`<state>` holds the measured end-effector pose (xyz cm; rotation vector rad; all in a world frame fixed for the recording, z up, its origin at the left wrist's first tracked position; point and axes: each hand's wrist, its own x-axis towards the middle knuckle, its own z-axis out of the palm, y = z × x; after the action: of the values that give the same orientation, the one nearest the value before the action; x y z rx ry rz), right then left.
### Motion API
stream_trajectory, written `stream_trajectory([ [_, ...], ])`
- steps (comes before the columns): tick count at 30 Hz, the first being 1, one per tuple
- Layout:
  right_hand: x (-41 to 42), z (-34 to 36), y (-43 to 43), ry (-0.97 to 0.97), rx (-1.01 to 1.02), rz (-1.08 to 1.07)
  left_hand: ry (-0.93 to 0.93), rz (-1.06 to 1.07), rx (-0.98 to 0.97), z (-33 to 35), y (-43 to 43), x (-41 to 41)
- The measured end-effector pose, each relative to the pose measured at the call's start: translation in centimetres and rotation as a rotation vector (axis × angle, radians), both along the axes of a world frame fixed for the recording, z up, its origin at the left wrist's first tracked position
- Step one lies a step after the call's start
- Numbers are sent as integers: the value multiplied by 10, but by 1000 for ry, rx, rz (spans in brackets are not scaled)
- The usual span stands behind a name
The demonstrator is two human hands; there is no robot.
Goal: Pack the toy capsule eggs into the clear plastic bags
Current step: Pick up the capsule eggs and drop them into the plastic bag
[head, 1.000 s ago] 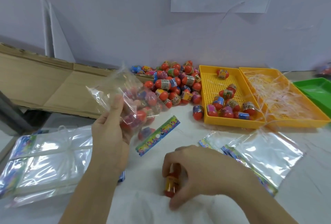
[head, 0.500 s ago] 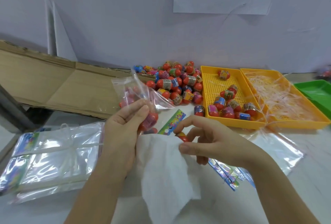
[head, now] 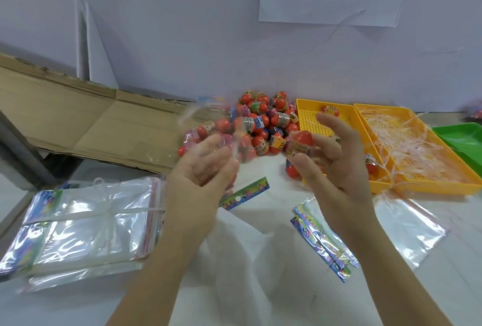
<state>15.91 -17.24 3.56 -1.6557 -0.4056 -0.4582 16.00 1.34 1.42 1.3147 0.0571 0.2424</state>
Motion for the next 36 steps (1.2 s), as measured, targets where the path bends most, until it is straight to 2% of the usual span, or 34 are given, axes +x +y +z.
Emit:
stream_trajectory([
  [4,-10,2,12,-224,-44,50,-131,24,396,-5,-8,-5],
  [7,-12,1,17,-289,-92,-27,-181,13,483,-8,-9,-7],
  [13,-12,3,16,-433,-311,-311,-304,36,688,-4,-11,-13],
  [17,-9,4,15,-489,-508,-399,-318,26,732,-2,-11,-14],
  [20,-8,5,13,-504,-594,-411,-358,-14,805,2,-9,-14],
  [24,-8,2,15,-401,-449,-409,-393,16,872,0,-6,-13],
  [30,-7,-4,15,-486,-680,-478,-401,3,930,0,-6,-13],
  [33,-9,-5,18,-422,-676,-509,-395,-6,953,1,-5,-14],
  [36,-10,-1,19,-286,-615,-399,-341,-45,931,2,-4,-14],
])
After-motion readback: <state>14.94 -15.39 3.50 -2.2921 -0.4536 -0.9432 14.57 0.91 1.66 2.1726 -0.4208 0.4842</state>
